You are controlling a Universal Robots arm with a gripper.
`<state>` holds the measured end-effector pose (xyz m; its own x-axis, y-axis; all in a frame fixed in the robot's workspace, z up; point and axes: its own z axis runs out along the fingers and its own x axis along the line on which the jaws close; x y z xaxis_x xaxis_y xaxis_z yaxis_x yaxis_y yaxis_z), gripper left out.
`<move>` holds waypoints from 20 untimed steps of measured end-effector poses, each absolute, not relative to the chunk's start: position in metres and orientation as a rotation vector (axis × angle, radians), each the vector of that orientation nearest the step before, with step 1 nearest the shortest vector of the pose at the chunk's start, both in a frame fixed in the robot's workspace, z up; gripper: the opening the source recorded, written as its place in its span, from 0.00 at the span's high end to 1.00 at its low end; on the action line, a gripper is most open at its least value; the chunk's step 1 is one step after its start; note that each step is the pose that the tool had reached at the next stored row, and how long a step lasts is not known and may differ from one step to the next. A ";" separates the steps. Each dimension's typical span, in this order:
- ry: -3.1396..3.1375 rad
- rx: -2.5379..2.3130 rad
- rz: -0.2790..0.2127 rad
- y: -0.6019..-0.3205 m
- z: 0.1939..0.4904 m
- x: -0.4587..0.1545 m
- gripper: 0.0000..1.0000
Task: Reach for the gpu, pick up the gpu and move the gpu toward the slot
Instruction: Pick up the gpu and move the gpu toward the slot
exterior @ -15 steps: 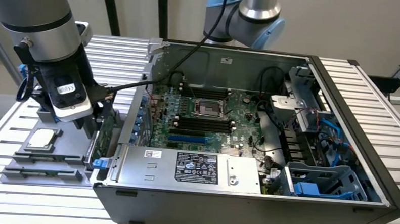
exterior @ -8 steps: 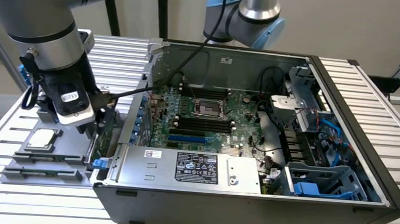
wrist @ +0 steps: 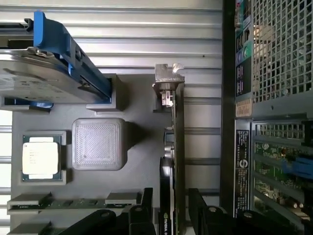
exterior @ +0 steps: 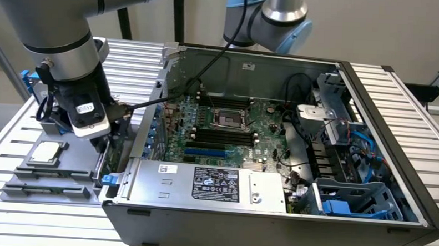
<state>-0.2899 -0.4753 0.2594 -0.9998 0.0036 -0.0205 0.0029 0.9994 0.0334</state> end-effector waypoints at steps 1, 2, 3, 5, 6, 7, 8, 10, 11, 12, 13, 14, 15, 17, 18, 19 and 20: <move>3.121 0.006 0.049 -0.474 0.258 -0.290 0.58; 3.121 0.007 0.044 -0.473 0.256 -0.290 0.58; 3.121 0.008 0.036 -0.472 0.255 -0.290 0.58; 3.121 0.010 0.023 -0.471 0.253 -0.290 0.58; 3.121 0.011 0.018 -0.471 0.252 -0.290 0.58; 3.121 0.012 0.012 -0.471 0.250 -0.291 0.58; 3.121 0.012 0.007 -0.471 0.249 -0.292 0.58; 3.121 0.013 0.000 -0.471 0.247 -0.292 0.58; 3.120 0.014 0.000 -0.470 0.246 -0.292 0.58; 3.120 0.014 -0.001 -0.469 0.246 -0.292 0.58; 3.118 0.014 0.000 -0.468 0.246 -0.293 0.58; 3.116 0.014 0.000 -0.467 0.246 -0.293 0.58; 3.114 0.014 0.000 -0.467 0.246 -0.294 0.58; 3.112 0.014 -0.001 -0.466 0.245 -0.297 0.58; 3.111 0.014 -0.001 -0.466 0.245 -0.298 0.58; 3.111 0.014 -0.001 -0.466 0.245 -0.298 0.58; 3.111 0.013 -0.001 -0.466 0.244 -0.298 0.58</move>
<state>-0.2976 -0.4665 0.2444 -0.9995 0.0086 -0.0309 0.0086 1.0000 -0.0007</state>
